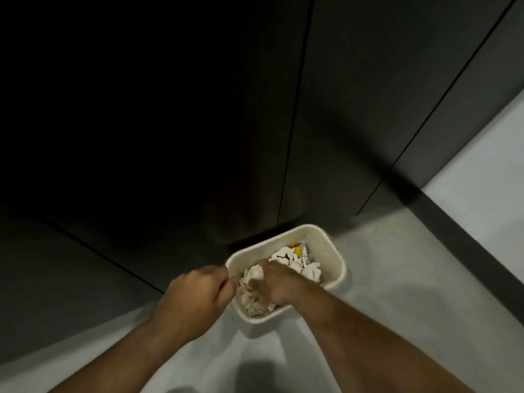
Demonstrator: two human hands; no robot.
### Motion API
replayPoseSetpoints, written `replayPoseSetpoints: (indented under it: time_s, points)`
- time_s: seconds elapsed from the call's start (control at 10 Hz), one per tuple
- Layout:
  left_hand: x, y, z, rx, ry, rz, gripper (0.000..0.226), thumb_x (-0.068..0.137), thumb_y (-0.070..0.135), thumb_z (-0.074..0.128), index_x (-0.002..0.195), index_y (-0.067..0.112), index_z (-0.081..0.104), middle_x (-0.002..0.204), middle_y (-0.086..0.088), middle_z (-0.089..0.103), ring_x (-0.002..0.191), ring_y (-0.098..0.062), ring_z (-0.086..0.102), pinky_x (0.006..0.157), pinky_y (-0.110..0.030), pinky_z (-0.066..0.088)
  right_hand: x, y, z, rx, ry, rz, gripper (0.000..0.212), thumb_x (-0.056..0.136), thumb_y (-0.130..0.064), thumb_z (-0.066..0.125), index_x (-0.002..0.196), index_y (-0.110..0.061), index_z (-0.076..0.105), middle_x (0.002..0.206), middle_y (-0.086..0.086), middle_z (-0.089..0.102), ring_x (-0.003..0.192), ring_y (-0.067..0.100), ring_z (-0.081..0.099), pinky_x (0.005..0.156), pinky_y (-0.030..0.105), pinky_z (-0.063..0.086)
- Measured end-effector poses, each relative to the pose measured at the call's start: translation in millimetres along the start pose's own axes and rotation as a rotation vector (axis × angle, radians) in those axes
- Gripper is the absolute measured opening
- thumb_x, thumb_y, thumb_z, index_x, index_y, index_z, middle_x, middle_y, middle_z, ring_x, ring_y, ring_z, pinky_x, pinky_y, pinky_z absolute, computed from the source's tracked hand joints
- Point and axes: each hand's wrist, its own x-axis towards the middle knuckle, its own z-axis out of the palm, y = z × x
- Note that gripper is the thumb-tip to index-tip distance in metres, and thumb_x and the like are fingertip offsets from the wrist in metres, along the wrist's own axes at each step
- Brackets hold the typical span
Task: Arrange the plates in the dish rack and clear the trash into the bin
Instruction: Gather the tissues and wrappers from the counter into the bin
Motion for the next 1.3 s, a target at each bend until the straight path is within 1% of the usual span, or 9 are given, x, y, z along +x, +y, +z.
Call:
replayPoseSetpoints:
  time_s: [0.1, 0.2, 0.4, 0.5, 0.7, 0.8, 1.0, 1.2, 1.3]
  points:
    - [2, 3, 7, -0.060, 0.005, -0.008, 0.020, 0.091, 0.051, 0.050, 0.076, 0.042, 0.041, 0.080, 0.020, 0.048, 0.069, 0.001, 0.052, 0.053, -0.013, 0.032, 8, 6, 4, -0.091, -0.156, -0.007, 0.067, 0.087, -0.049, 0.062, 0.142, -0.020, 0.035, 0.134, 0.008, 0.056, 0.118, 0.028, 0.054, 0.103, 0.043, 0.041]
    - [6, 13, 5, -0.197, -0.065, 0.029, 0.010, 0.093, 0.038, 0.047, 0.094, 0.045, 0.039, 0.095, 0.023, 0.044, 0.086, 0.004, 0.049, 0.061, -0.014, 0.039, 1, 15, -20, 0.022, -0.126, -0.025, 0.052, 0.095, -0.042, 0.047, 0.143, -0.023, 0.041, 0.143, 0.008, 0.052, 0.125, 0.027, 0.050, 0.104, 0.040, 0.039]
    - [61, 48, 38, -0.174, -0.365, -0.057, 0.064, 0.089, 0.014, 0.049, 0.143, 0.031, 0.018, 0.129, 0.001, 0.043, 0.112, -0.019, 0.050, 0.085, -0.025, 0.038, -44, 40, -90, 0.135, 0.122, -0.041, 0.038, 0.100, -0.020, 0.042, 0.133, -0.024, 0.060, 0.129, 0.003, 0.063, 0.107, 0.016, 0.063, 0.080, 0.023, 0.048]
    - [82, 58, 72, 0.004, -0.355, -0.012, 0.066, 0.089, 0.012, 0.057, 0.141, 0.025, 0.019, 0.122, -0.008, 0.059, 0.103, -0.027, 0.059, 0.080, -0.033, 0.048, -68, 46, -94, 0.205, 0.314, -0.059, 0.030, 0.099, -0.019, 0.047, 0.120, -0.023, 0.068, 0.112, -0.002, 0.068, 0.092, 0.013, 0.067, 0.078, 0.026, 0.055]
    - [106, 54, 115, 0.134, -0.326, 0.044, 0.034, 0.086, 0.033, 0.064, 0.115, 0.016, 0.063, 0.119, -0.002, 0.054, 0.106, -0.021, 0.053, 0.091, -0.036, 0.048, -92, 53, -67, 0.285, 0.502, -0.035, 0.030, 0.098, -0.027, 0.054, 0.125, -0.026, 0.065, 0.112, -0.004, 0.068, 0.092, 0.010, 0.065, 0.080, 0.022, 0.052]
    - [108, 45, 130, 0.218, -0.347, 0.086, 0.027, 0.092, 0.029, 0.054, 0.109, 0.014, 0.068, 0.119, -0.004, 0.057, 0.107, -0.024, 0.054, 0.088, -0.036, 0.048, -91, 53, -59, 0.285, 0.574, -0.040, 0.029, 0.097, -0.030, 0.056, 0.124, -0.025, 0.066, 0.109, -0.002, 0.071, 0.090, 0.010, 0.067, 0.082, 0.025, 0.054]
    - [98, 24, 143, -0.115, -0.452, -0.004, 0.037, 0.100, 0.033, 0.042, 0.129, 0.015, 0.055, 0.129, -0.007, 0.059, 0.109, -0.017, 0.056, 0.080, -0.017, 0.045, -79, 44, -51, 0.190, 0.555, -0.022, 0.031, 0.095, -0.031, 0.055, 0.124, -0.027, 0.065, 0.108, -0.001, 0.071, 0.091, 0.016, 0.067, 0.087, 0.034, 0.056]
    - [94, 24, 114, -0.016, -0.584, 0.043, 0.036, 0.103, 0.021, 0.036, 0.135, 0.005, 0.040, 0.133, -0.018, 0.052, 0.119, -0.034, 0.051, 0.095, -0.039, 0.041, -76, 34, -66, 0.208, 0.496, 0.032, 0.031, 0.097, -0.030, 0.053, 0.126, -0.025, 0.062, 0.109, -0.002, 0.070, 0.091, 0.017, 0.066, 0.085, 0.034, 0.056]
    - [95, 32, 76, 0.033, -0.549, 0.069, 0.022, 0.102, 0.027, 0.041, 0.117, 0.015, 0.049, 0.115, -0.008, 0.062, 0.099, -0.023, 0.060, 0.079, -0.033, 0.046, -88, 23, -80, 0.195, 0.472, 0.038, 0.037, 0.098, -0.031, 0.053, 0.134, -0.024, 0.057, 0.119, -0.003, 0.068, 0.101, 0.014, 0.064, 0.088, 0.026, 0.052]
